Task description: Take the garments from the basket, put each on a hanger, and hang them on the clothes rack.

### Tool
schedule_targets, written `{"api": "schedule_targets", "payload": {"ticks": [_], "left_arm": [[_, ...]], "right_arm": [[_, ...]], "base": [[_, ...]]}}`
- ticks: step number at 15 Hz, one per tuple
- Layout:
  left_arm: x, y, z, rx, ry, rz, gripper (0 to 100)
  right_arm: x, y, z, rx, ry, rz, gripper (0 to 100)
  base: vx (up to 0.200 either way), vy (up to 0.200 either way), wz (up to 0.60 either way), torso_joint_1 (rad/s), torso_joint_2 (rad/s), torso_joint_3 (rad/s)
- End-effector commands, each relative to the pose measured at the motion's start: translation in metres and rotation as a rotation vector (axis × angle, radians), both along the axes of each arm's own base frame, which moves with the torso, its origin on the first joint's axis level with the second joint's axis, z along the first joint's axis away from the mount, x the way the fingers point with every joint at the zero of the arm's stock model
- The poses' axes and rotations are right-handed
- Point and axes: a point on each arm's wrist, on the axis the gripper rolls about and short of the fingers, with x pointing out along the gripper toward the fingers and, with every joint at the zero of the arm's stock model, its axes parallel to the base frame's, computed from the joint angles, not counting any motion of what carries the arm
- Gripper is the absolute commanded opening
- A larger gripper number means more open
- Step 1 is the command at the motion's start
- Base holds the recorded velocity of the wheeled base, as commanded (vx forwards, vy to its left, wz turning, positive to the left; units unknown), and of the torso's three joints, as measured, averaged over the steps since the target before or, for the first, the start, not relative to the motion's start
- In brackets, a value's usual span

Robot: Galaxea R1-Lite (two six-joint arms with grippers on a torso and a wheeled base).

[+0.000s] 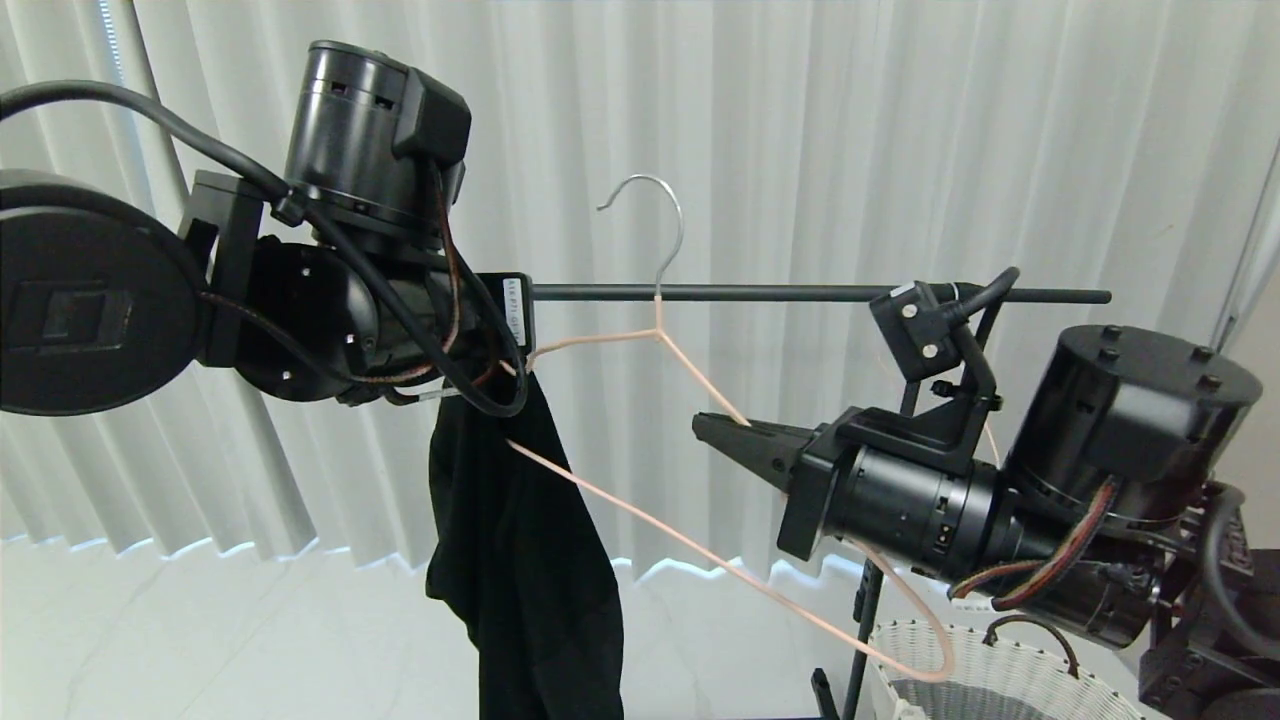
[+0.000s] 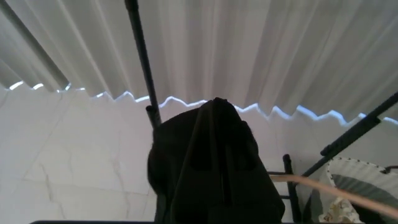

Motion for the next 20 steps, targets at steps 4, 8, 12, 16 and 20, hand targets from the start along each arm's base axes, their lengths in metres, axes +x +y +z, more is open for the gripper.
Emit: {"api": "schedule_targets", "payload": {"ticks": [4,8,12,16,20], "left_arm": [[-0.017,-0.024,0.015,-0.051,-0.030,-0.150,0],[-0.025,-0.031,0.018,-0.028,-0.035,-0.212,0],[-0.025,-0.028,0.018,-0.012,-0.037,-0.210,0],[-0.026,-0.028,0.021,0.013,-0.050,-0.226,0],[-0.037,-0.043,0.033,-0.016,-0.083,-0.292,0]], "right_arm": [[-0.005,0.020,-0.015,-0.042,0.018,0.040,0],[0.000,0.025,-0.018,-0.046,0.021,-0.006,0],[0.006,0.021,-0.015,-0.019,0.004,-0.055,0],[0.007,0.021,-0.015,-0.021,-0.015,-0.108,0],[-0.001,0.031,-0.014,-0.007,-0.022,-0.072,0]], "base": [[0.000,0.000,0.00,0.000,0.00,0.000],[0.000,0.000,0.00,0.000,0.00,0.000],[0.000,0.000,0.00,0.000,0.00,0.000],[0.000,0.000,0.00,0.000,0.00,0.000],[0.000,0.000,0.00,0.000,0.00,0.000]]}}
